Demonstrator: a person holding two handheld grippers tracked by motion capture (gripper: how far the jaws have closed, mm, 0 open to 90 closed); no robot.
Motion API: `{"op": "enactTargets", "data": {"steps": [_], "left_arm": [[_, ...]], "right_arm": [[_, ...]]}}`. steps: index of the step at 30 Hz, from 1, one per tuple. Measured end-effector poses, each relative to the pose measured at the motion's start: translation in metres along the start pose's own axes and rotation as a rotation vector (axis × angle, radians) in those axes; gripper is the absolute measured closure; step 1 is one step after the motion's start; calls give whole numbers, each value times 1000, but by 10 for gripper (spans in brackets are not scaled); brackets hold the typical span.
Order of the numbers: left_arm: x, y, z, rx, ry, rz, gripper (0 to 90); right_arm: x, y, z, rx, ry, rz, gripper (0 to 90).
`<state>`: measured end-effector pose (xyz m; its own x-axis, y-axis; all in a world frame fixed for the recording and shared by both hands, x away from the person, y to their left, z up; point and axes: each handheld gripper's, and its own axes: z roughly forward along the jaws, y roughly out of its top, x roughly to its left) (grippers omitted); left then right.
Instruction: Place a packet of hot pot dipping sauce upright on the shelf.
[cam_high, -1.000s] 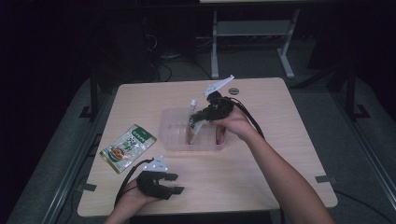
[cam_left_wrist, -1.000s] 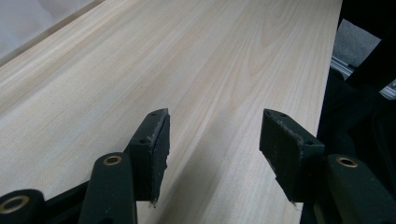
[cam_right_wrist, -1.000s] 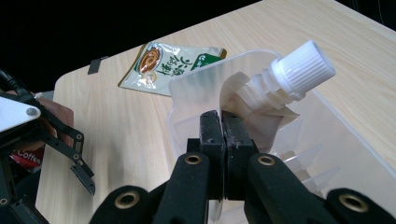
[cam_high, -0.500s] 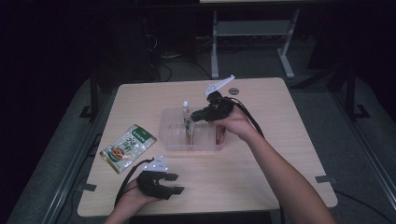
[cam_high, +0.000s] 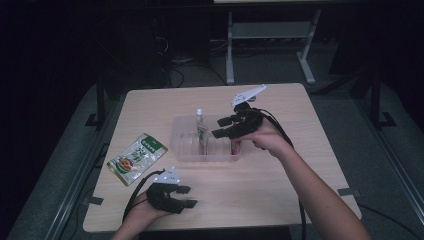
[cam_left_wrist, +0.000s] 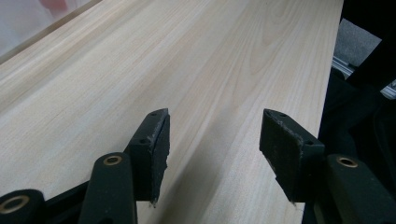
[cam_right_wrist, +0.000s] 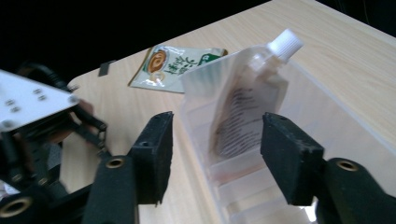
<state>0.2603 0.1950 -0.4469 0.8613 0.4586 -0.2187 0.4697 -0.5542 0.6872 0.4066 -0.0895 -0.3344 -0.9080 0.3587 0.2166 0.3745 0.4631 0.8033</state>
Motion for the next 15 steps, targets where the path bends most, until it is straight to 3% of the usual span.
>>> {"op": "enactTargets", "data": {"steps": [7, 15], "left_arm": [[0, 0, 0, 2, 1, -1, 425], [0, -1, 0, -2, 3, 5, 425]], "right_arm": [[21, -18, -14, -17, 18, -25, 358], [42, -54, -12, -20, 16, -34, 324]]}}
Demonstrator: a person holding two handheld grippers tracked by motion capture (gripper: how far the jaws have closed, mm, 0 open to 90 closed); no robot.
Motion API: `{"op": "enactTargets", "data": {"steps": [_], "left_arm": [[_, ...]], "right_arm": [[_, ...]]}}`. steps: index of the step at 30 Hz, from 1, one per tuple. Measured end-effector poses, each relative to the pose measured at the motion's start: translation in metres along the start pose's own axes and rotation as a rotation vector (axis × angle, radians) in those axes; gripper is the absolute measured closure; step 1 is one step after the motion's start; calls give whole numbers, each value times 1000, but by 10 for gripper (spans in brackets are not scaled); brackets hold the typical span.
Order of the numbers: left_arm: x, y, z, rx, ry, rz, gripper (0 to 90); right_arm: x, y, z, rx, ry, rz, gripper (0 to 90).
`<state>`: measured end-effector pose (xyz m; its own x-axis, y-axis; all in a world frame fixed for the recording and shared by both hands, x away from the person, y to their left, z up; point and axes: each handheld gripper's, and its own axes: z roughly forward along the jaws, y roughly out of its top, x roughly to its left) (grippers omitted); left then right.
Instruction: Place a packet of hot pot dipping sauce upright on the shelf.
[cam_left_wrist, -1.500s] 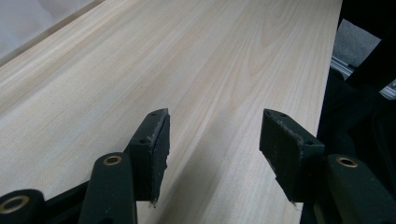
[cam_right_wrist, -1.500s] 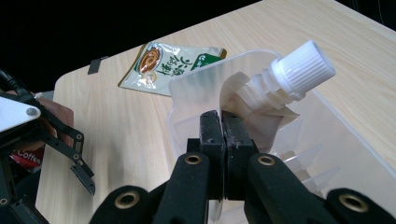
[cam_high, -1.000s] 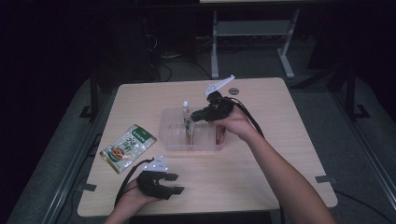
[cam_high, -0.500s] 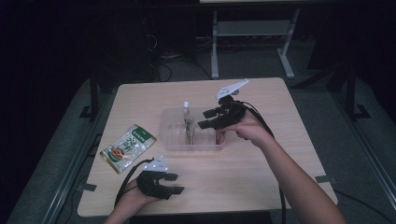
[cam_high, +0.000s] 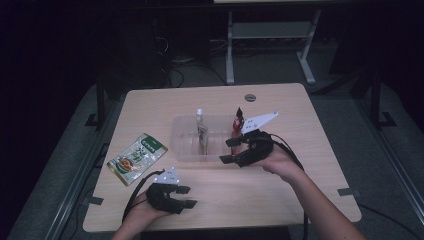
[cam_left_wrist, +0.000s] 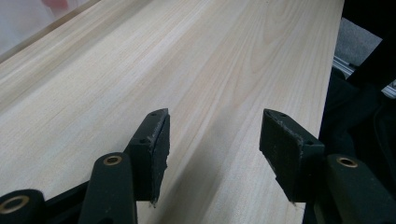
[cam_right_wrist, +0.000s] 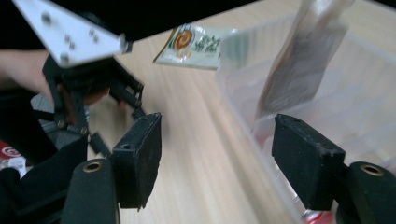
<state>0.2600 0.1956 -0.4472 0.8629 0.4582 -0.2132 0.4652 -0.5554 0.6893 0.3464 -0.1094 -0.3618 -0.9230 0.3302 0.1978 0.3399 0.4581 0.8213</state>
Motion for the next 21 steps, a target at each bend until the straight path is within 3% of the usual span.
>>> {"op": "enactTargets", "data": {"steps": [9, 15, 21], "left_arm": [[0, 1, 2, 1, -9, -2, 426], [-1, 2, 1, 5, -12, 2, 425], [1, 5, 3, 8, -13, 13, 426]], "right_arm": [[17, -44, 3, 53, -50, -1, 304], [22, -76, -5, 41, -76, 14, 248], [24, -101, -17, 44, -143, 52, 224]]}}
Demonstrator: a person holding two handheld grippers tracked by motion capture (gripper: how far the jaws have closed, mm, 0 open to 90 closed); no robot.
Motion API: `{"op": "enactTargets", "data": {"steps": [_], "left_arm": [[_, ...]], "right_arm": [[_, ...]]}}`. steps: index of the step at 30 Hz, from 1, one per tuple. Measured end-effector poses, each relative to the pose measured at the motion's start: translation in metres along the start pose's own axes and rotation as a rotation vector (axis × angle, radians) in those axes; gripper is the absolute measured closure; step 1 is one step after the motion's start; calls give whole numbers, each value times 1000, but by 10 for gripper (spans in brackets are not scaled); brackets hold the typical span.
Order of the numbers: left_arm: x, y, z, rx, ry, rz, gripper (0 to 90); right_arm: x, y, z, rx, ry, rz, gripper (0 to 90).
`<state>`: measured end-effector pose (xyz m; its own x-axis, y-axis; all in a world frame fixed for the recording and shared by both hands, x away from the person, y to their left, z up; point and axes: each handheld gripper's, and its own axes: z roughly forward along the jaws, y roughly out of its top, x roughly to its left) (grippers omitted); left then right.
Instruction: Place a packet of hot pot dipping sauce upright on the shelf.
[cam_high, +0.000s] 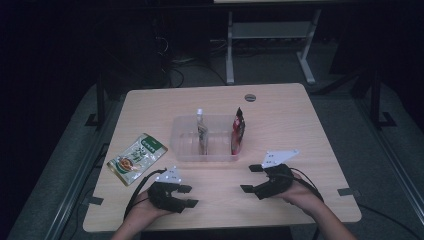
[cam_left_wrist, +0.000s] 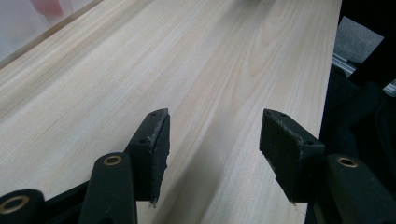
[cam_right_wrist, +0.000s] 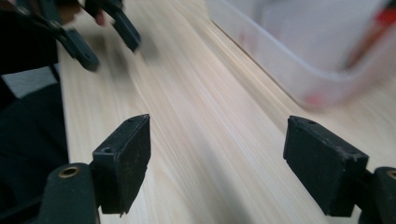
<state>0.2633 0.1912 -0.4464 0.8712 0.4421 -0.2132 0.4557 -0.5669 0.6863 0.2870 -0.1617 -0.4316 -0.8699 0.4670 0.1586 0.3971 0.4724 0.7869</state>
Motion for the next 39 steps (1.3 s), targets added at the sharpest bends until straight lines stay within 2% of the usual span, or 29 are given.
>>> {"op": "enactTargets", "data": {"steps": [3, 6, 7, 10, 15, 18, 22, 23, 27, 31, 34, 39], "left_arm": [[1, 0, -1, 1, 0, -1, 425], [4, 0, -5, -8, 17, -15, 425], [7, 0, -9, 1, 34, -5, 425], [15, 0, -18, 9, 68, -9, 426], [27, -3, -32, 3, 121, -51, 433], [35, -4, -41, 15, 162, -54, 442], [48, -4, -56, 24, 206, -81, 494], [53, -5, -60, 19, 223, -97, 495], [68, -9, -73, 34, 296, -116, 492], [78, -11, -81, 52, 346, -131, 496], [88, -14, -90, 53, 385, -145, 571], [110, -17, -99, 53, 470, -207, 773]], "right_arm": [[0, -12, -5, 22, -27, 6, 214], [0, -19, -9, 25, -28, 13, 212], [0, -19, -9, 24, -25, 17, 211], [1, -19, -8, 21, -21, 13, 204], [1, -21, -4, 38, -16, 0, 201], [2, -21, -3, 43, -11, 1, 200], [2, -20, 1, 53, 1, -10, 200], [2, -20, 1, 55, 3, -14, 199], [4, -20, 1, 54, 7, -17, 197], [2, -21, 0, 49, 3, -11, 198], [1, -21, -1, 45, -3, -1, 199], [1, -21, -1, 44, -4, 4, 199]]}}
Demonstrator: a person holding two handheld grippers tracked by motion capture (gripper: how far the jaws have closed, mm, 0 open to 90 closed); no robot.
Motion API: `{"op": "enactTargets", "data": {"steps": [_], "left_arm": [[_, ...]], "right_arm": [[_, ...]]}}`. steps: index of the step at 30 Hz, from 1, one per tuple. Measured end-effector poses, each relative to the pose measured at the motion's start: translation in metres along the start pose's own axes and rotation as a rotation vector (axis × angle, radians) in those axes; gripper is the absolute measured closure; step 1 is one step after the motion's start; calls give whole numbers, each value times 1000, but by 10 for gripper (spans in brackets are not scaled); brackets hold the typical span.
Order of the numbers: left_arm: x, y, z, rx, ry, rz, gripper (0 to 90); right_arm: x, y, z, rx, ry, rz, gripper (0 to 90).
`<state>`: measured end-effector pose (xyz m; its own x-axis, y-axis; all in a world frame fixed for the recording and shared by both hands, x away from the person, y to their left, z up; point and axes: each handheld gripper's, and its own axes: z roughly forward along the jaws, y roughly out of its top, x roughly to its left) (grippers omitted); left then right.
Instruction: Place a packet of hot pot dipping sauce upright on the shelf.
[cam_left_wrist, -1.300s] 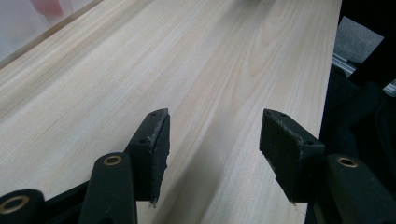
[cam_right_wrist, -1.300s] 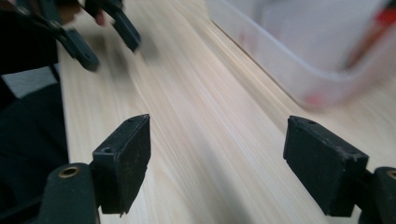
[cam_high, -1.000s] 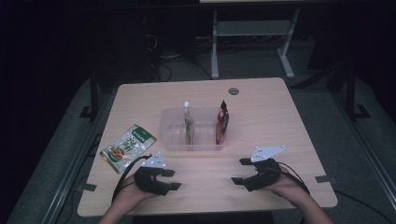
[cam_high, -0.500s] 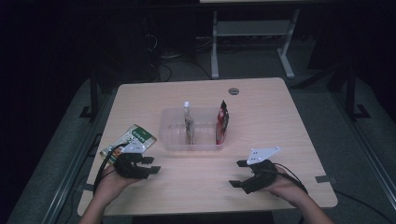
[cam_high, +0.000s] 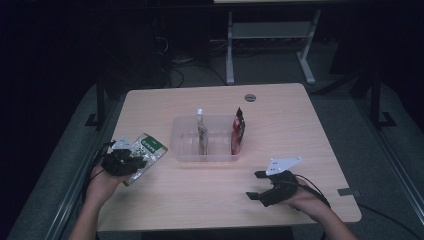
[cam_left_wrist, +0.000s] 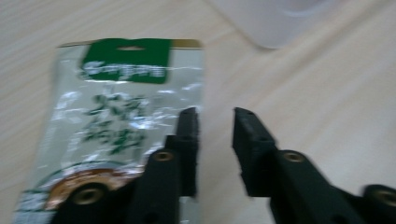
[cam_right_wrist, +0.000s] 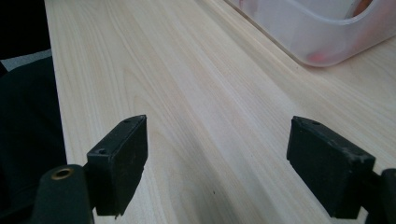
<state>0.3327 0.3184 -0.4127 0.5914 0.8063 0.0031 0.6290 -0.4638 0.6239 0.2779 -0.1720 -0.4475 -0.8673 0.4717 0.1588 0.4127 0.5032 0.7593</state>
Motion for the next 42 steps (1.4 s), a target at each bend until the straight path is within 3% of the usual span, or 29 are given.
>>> {"op": "enactTargets", "data": {"steps": [4, 10, 19, 22, 26, 28, 35, 42], "left_arm": [[18, 3, 1, 13, 66, -20, 896], [44, 9, 7, 25, 143, -68, 898], [80, 4, 21, 47, 256, -159, 898], [86, -2, 27, 60, 243, -187, 898], [81, -4, 36, 78, 211, -168, 897], [80, -3, 39, 99, 223, -143, 898], [68, -2, 39, 101, 159, -112, 898], [57, 0, 41, 88, 117, -51, 897]], "right_arm": [[0, 0, 0, -2, 1, 0, 199], [-2, 0, -1, -10, 0, 6, 200], [-5, -1, 0, -4, -8, 21, 211], [-5, -1, -1, -7, -9, 21, 211], [-6, -2, -2, -4, -14, 27, 211], [-6, -2, -2, -6, -14, 28, 211], [-5, -2, -3, -8, -15, 24, 211], [-5, -2, -2, -6, -12, 17, 211]]}}
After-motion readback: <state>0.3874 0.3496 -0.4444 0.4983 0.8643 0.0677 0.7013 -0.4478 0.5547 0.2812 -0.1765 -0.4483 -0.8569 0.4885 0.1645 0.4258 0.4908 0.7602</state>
